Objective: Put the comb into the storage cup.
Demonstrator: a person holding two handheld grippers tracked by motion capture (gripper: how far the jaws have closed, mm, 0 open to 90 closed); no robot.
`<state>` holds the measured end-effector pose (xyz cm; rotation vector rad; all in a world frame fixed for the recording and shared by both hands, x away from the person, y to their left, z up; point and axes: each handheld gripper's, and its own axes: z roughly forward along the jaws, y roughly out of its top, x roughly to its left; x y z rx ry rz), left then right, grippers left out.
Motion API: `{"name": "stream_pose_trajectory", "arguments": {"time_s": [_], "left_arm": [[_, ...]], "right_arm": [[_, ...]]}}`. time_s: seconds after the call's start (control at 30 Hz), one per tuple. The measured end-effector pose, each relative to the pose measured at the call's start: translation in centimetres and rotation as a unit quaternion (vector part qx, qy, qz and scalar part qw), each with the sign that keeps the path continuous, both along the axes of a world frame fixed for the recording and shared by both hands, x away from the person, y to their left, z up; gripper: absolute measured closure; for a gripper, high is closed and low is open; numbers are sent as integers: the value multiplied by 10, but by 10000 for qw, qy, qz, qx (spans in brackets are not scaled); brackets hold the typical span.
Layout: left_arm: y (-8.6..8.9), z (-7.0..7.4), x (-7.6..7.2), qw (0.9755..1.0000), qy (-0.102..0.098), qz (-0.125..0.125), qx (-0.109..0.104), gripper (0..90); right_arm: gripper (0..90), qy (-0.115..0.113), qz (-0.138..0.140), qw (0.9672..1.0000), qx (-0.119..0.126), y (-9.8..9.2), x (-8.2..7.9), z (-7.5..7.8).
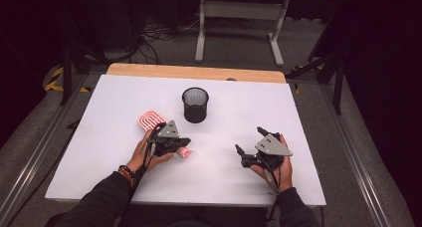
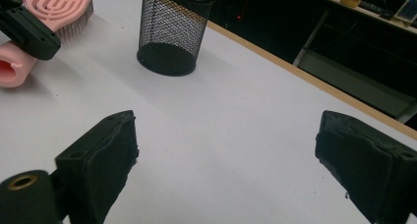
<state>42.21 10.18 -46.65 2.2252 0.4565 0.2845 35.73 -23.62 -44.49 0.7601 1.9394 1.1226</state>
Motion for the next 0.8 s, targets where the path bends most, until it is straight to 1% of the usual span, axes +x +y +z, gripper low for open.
{"name": "stream_pose_trajectory", "arguments": {"time_s": [0.03,0.07,0.1,0.13,0.2,0.23,0.37,0.4,0.5,0.57,0.6,0.63,0.67,0.7,0.73,0.8], "left_arm": [[2,-1,0,9999,8,-41,163,898],[2,-2,0,9998,77,-68,152,898],[3,-3,0,9998,103,-51,174,898],[4,-3,0,9998,100,15,183,898],[6,-4,0,9997,100,23,204,898],[9,-5,0,9997,120,40,228,898],[16,-6,1,9996,141,98,231,898],[19,-7,0,9994,151,110,287,898],[24,-7,-2,9992,161,116,345,898],[32,-8,-4,9990,170,171,389,898],[32,-8,-4,9990,170,171,389,898],[36,-8,-5,9990,170,186,380,898],[41,-8,-7,9987,158,269,402,898],[46,-8,-7,9987,189,297,378,898],[50,-8,-8,9989,218,287,302,898],[56,-7,-10,9988,249,337,249,898]], "right_arm": [[95,35,9,10000,-39,0,1,-2],[95,42,10,10000,-46,0,1,-3],[96,71,11,10000,-41,-1,1,-3],[96,101,21,9999,-34,-1,2,-4],[96,127,26,9999,-43,-1,3,-5],[96,137,38,9999,-27,-1,3,-5],[96,180,56,9998,-27,0,4,-6],[96,210,58,9998,-42,0,4,-7],[96,220,65,9997,-54,0,4,-7],[96,236,71,9997,-62,0,5,-7],[96,242,72,9997,-70,0,5,-7],[96,242,72,9997,-70,0,5,-7],[96,246,72,9996,-83,1,5,-7],[96,253,75,9996,-103,1,5,-8],[96,257,76,9996,-106,1,5,-8],[96,266,75,9996,-107,1,5,-8]]}}
